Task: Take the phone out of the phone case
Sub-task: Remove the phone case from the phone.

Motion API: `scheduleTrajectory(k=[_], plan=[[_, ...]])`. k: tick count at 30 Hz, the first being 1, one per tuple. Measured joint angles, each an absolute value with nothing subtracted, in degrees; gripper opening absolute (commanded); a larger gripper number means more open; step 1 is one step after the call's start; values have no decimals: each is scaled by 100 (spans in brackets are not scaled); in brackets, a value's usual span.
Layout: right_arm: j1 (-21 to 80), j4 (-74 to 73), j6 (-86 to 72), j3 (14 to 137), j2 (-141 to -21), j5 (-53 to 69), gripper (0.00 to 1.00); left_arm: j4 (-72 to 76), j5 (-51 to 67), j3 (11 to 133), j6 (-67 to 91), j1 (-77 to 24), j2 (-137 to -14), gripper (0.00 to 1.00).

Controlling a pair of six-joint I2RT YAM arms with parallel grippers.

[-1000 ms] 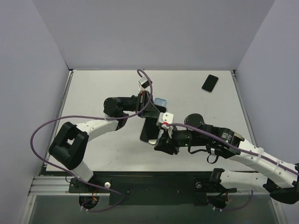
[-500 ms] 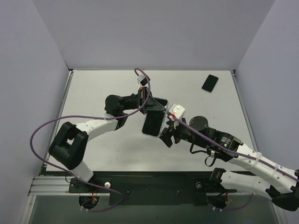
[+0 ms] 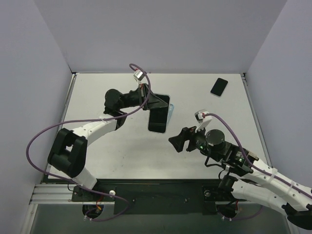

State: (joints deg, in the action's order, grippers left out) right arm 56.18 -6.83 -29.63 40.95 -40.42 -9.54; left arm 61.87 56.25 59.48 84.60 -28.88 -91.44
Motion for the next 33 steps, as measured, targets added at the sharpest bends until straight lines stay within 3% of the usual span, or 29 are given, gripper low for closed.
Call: scheduleTrajectory(k=[1,8,12,17,25,33], plan=[[5561,-613,-2985,4136,-4112,-727,62,6187,5640,5948,8462,-2891,-9166,0],[4976,379,-2985,4517,-5011,1634,57,6237,5784,5948,8506,-2899,-9194,0],[4952,937,-3061,4501,-5196,2617,42,6272,5815,5948,8538,-2954,-9190,0],[4803,1201,-3114,4484,-5260,3168,31,6355,5881,5948,8790,-2980,-9107,0],[4587,1435,-3109,4456,-5262,3638,28,6855,5922,5948,9299,-2995,-9074,0],[4545,1551,-2947,4477,-5290,3955,14,7052,5922,5948,9445,-3068,-8892,0]])
